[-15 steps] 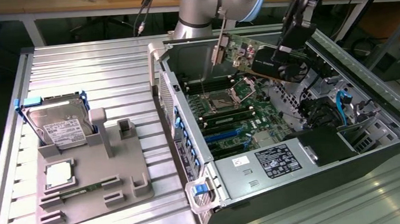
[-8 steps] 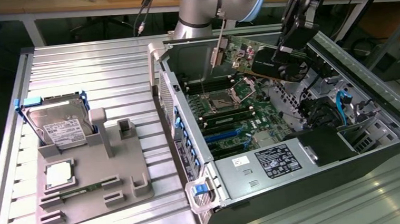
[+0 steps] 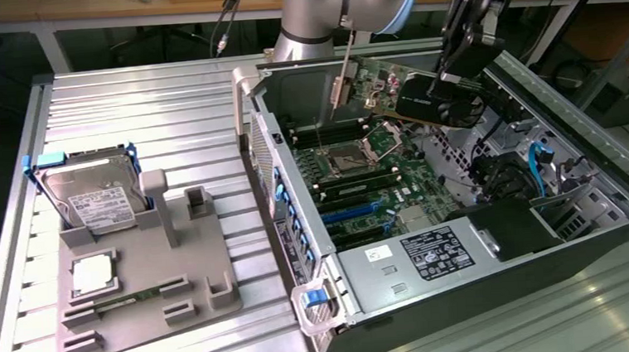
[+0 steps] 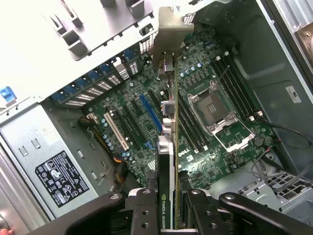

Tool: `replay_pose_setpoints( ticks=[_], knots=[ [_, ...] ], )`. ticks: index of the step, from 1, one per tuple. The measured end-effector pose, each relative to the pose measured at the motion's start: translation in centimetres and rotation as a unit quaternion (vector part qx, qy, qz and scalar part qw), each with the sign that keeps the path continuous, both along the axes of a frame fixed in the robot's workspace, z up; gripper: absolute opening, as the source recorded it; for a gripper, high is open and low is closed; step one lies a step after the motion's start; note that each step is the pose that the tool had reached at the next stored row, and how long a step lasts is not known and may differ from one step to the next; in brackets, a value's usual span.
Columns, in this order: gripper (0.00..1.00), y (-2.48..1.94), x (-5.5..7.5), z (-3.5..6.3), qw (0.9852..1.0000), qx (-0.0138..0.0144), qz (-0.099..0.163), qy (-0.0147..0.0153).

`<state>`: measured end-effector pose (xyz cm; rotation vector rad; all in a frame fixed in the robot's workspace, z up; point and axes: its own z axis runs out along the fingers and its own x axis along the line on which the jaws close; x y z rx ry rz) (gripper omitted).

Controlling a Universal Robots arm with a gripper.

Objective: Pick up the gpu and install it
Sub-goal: 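Insert the gpu into the slot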

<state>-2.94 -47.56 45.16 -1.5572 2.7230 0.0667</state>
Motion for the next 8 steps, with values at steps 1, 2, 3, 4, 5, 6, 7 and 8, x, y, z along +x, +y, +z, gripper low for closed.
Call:
replay_pose_setpoints(
  ticks=[1,2,3,4,5,6,7,8],
  knots=[
    [0.27,0.0,0.0,0.0,1.0,0.0,0.003,0.0],
    [0.27,0.0,0.0,0.0,1.0,0.0,0.006,0.0],
    [0.27,0.0,0.0,0.0,1.0,0.0,0.009,0.0],
    [0.27,0.0,0.0,0.0,0.9999,0.0,0.013,0.0],
    [0.27,0.0,0.0,0.0,0.9999,0.0,0.017,0.0],
    [0.27,0.0,0.0,0.0,0.9998,0.0,0.02,0.0],
    [0.27,0.0,0.0,0.0,0.9997,0.0,0.023,0.0],
    [0.27,0.0,0.0,0.0,0.9997,0.0,0.026,0.0]
  ],
)
